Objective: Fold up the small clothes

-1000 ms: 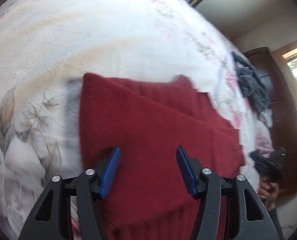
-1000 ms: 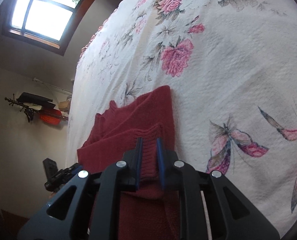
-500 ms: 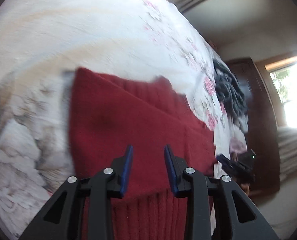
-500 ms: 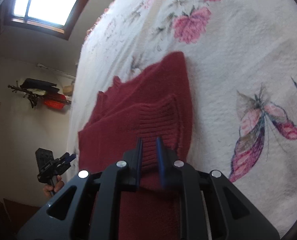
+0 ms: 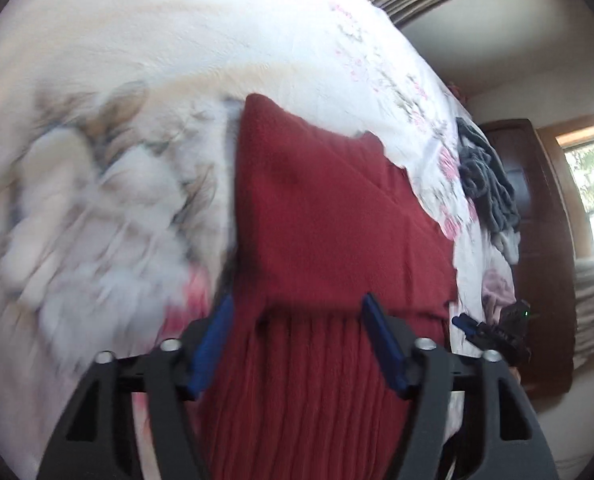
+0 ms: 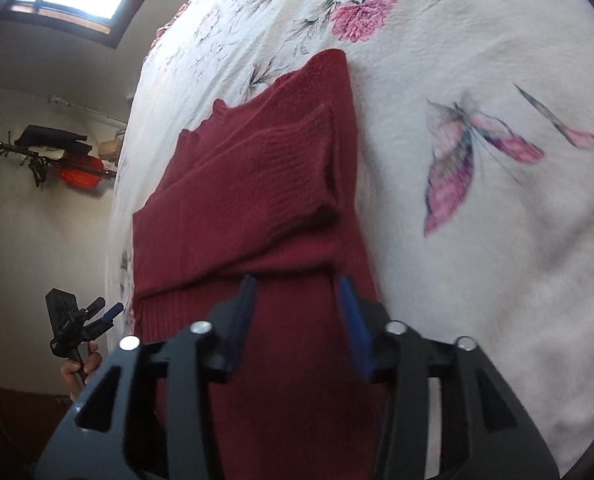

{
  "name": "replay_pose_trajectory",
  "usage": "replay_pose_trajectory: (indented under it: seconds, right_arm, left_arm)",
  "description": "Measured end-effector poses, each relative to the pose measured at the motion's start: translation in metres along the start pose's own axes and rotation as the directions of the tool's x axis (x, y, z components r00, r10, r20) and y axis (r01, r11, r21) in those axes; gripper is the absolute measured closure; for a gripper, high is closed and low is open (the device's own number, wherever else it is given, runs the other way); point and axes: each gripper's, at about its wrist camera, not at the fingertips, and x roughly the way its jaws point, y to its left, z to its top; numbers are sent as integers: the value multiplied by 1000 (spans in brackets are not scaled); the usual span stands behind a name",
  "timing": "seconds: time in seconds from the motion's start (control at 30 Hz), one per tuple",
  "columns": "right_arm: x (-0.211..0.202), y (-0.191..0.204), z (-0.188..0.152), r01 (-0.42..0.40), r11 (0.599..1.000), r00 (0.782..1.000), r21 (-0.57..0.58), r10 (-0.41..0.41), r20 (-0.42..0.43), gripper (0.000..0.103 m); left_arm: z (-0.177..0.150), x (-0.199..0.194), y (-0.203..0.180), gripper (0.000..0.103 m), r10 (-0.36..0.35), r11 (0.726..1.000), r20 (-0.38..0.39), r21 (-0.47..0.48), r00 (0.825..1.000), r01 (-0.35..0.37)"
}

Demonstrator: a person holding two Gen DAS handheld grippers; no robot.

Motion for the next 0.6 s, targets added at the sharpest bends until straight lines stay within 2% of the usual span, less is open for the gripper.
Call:
replay_pose_trajectory:
  seconds: [0.17,0.33,0.43,0.6]
  right_arm:
    - [-45,-34,-101,55,998,987,10,-53,-152,45]
    - [-71,-67,-183,37,995,972,92,-15,-233,43]
    - [-65,-76,-207,15,991,964,132,21,-263,43]
    - [-41,-66,-229,22,993,947,116,16,-321,43]
  left_arm:
    - [-95,-32,30,34,2,1000,-134,-27,991,-6]
    - [-174,-35,61,33,-78,989,-227,-138,971,48]
    - [-201,-26,72,33,-110,984,-282,-165,953,65]
    - [-217,-3,80,33,-91,984,-352,-175,931,30]
